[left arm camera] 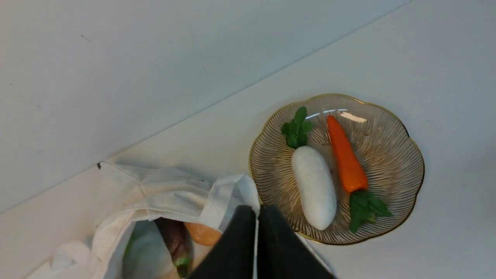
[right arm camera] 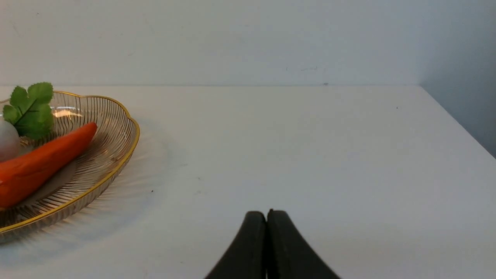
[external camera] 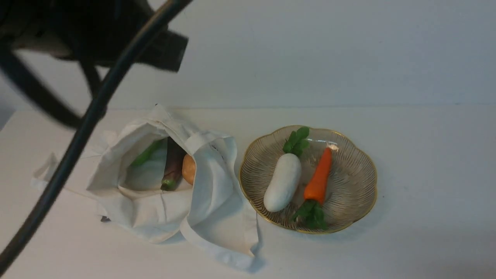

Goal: Take vegetables from cloth bag on white table place on plate.

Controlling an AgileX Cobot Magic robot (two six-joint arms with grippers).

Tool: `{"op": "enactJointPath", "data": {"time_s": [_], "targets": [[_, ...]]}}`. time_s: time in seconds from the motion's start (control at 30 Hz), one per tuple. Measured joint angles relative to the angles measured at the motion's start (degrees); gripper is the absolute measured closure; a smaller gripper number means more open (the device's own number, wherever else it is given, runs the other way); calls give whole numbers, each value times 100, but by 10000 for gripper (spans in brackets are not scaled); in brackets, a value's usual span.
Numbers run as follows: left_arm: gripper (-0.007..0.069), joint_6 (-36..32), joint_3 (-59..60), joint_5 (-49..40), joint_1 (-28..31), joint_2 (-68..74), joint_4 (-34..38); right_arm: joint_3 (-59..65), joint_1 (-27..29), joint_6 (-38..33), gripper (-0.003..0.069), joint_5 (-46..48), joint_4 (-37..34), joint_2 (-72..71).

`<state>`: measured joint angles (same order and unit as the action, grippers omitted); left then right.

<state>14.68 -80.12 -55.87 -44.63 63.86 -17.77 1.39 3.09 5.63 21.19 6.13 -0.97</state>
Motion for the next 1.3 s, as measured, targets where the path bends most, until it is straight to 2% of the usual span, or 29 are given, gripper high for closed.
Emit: {"op": "enactJointPath", "data": {"time_s": [0.1, 0.3, 0.73, 0.9, 1.0, 1.03, 1.1, 1.17, 1.2, 1.23, 1.3], "targets": [[629, 112, 1107, 661, 0, -679, 202, 0, 0, 0, 669, 0, 0, 0], [629, 144, 2198, 872, 0, -1381, 473, 0, 0, 0, 669, 0, 0, 0], [629, 28, 2466, 998, 0, -2413, 485, 0, 0, 0, 669, 0, 0, 0], [629, -176, 3041, 1343, 105, -3291, 495, 0, 0, 0, 669, 0, 0, 0], [629, -439, 3818, 1911, 508, -3942, 649, 0, 0, 0, 669, 0, 0, 0], [629, -656, 4448, 2310, 929, -4429, 865, 0, 0, 0, 669, 0, 0, 0], [629, -860, 5053, 2643, 1378, -4910, 1074, 0, 0, 0, 669, 0, 0, 0], [629, -1035, 5603, 2870, 1847, -5277, 1255, 0, 0, 0, 669, 0, 0, 0], [629, -1054, 5738, 2926, 1898, -5367, 1271, 0, 0, 0, 669, 0, 0, 0], [629, -1142, 6192, 3075, 2301, -5679, 1360, 0, 0, 0, 669, 0, 0, 0], [629, -1235, 6717, 3214, 2675, -6053, 1463, 0, 0, 0, 669, 0, 0, 0]]}}
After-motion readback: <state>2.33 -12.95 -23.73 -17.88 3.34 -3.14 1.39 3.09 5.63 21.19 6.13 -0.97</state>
